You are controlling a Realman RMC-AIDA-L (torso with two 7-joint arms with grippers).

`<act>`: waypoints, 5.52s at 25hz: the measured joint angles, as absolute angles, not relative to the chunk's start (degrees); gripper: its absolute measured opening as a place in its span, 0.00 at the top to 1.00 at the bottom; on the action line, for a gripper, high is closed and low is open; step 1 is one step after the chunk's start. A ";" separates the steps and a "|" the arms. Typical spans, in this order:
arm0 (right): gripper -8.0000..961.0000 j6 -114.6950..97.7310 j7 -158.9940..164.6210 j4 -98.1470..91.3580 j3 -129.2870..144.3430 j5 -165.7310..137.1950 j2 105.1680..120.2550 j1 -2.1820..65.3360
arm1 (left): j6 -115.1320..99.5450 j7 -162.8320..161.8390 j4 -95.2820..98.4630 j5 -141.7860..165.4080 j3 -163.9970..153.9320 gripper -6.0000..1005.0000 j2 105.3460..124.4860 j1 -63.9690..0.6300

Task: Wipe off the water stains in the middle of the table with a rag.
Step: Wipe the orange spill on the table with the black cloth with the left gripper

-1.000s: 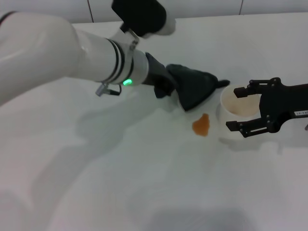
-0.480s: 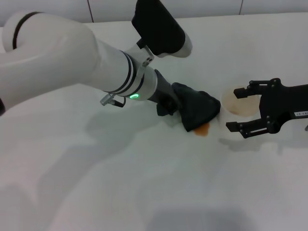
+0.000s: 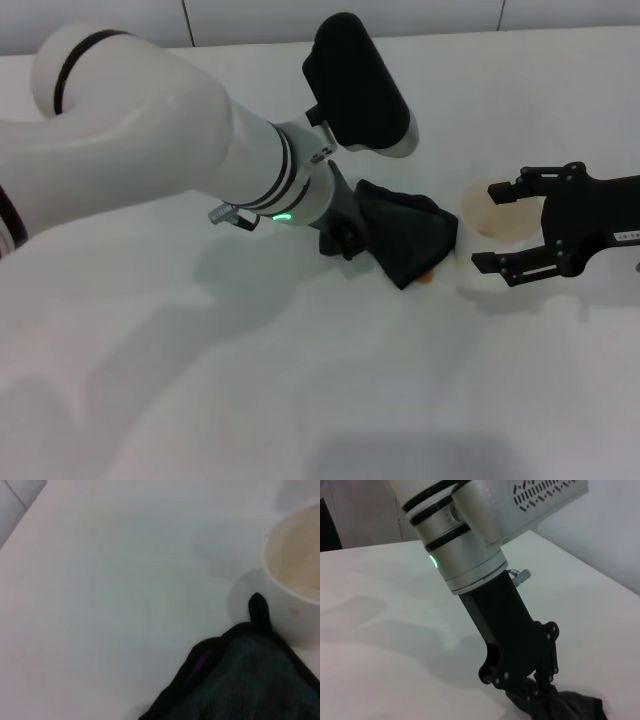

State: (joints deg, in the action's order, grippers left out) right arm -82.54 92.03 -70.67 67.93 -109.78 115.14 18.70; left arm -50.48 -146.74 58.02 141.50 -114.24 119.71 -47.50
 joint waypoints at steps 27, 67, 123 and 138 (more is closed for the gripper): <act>0.09 -82.44 91.58 -70.66 66.95 -109.87 114.96 18.11 | -52.35 -143.03 61.85 143.28 -118.57 0.92 119.69 -46.79; 0.09 -82.47 92.03 -70.66 66.97 -109.86 114.96 18.10 | -55.01 -154.48 65.77 157.82 -119.83 0.92 119.70 -44.52; 0.09 -82.44 92.20 -70.57 66.79 -109.86 114.96 17.95 | -45.88 -162.53 60.95 162.32 -121.77 0.92 119.93 -46.12; 0.09 -82.38 92.20 -70.58 66.24 -110.09 114.82 17.93 | -48.31 -156.66 67.32 161.06 -126.29 0.92 119.89 -43.35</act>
